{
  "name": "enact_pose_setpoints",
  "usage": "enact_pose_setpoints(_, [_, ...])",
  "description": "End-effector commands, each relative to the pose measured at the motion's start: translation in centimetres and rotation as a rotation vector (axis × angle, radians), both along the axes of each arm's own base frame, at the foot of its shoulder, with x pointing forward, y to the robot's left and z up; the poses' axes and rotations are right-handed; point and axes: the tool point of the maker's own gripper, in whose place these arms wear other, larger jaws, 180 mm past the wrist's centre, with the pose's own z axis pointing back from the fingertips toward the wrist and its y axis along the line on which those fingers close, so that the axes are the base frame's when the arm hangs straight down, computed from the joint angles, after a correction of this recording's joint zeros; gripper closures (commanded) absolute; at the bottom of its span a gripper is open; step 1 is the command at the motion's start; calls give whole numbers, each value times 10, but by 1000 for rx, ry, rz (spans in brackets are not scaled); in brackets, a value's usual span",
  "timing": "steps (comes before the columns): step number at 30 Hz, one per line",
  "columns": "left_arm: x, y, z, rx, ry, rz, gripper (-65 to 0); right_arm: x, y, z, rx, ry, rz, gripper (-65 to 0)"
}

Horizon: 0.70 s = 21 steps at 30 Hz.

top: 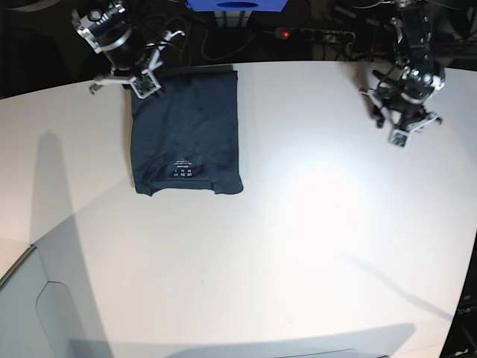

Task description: Fold the T-shirt properly

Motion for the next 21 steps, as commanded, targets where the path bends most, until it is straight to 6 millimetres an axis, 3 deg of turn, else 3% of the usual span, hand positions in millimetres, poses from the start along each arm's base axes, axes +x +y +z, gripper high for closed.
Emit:
enact_pose_setpoints(1, [1,13,15,31,-41,20,-213,-4,-2,4,7,-9,0,0])
enact_pose_setpoints(4, [-20,33,24,62,-42,89,-131,-21,-22,-1,-35,37,-42,0])
enact_pose_setpoints(9, [-59,46,23,95,15,133,0,-40,-56,-4,-107,85,-113,0])
enact_pose_setpoints(14, [-109,47,14,47,81,210,0,-68,-91,-15,-177,176,-191,0])
enact_pose_setpoints(21, [-194,28,-3,-69,237,275,0,-115,-127,-56,-133,404,-325,0])
